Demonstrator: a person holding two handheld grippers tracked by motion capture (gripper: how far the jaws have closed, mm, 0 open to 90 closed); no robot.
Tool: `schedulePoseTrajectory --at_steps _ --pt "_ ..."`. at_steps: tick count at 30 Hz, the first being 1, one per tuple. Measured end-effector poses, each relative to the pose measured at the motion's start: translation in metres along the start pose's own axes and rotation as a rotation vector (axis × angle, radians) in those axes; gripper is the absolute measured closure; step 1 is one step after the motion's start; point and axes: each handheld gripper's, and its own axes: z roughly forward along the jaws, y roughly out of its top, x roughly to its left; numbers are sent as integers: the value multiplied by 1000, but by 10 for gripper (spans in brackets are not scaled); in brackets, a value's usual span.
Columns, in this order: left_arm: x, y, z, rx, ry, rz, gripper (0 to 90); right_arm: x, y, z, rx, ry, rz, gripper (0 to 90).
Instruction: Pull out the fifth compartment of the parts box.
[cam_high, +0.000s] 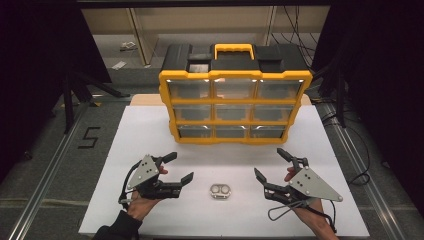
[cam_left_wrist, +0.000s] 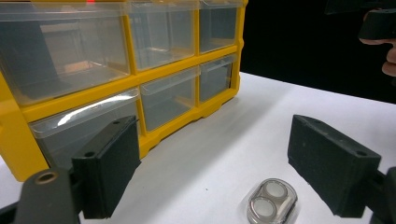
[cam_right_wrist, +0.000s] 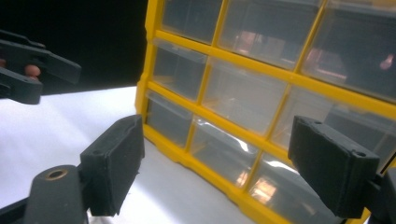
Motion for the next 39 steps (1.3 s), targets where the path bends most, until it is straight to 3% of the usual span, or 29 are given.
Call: schedulePoseTrajectory --at_steps 4,18,39 --pt "0 0 0 0 2 0 165 -1 3 4 1 -9 -55 195" --pt "-1 -1 1 3 1 5 165 -7 8 18 14 -18 -123 199" --pt "0 -1 -1 4 9 2 165 -5 21 47 25 -38 -281 203"
